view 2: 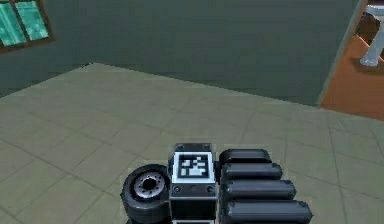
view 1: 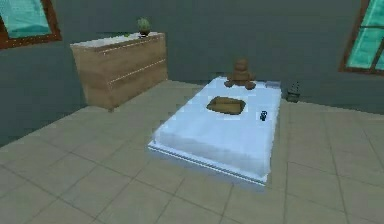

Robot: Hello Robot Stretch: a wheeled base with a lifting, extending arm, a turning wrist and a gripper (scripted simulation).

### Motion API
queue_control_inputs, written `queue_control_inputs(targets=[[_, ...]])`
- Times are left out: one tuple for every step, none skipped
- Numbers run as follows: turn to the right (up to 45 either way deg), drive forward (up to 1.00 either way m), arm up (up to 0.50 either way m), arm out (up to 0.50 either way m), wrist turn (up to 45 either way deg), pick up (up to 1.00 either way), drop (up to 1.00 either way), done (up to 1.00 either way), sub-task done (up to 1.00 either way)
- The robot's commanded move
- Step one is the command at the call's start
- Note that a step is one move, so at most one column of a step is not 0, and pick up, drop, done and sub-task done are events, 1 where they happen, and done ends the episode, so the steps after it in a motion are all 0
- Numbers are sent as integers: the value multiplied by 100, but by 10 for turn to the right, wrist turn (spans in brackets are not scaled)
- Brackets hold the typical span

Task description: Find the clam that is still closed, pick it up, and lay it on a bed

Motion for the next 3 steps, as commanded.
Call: queue_control_inputs(targets=[[0,55,0,0,0,0,0,0,0],[-450,0,0,0,0,0,0,0,0],[0,100,0,0,0,0,0,0,0]])
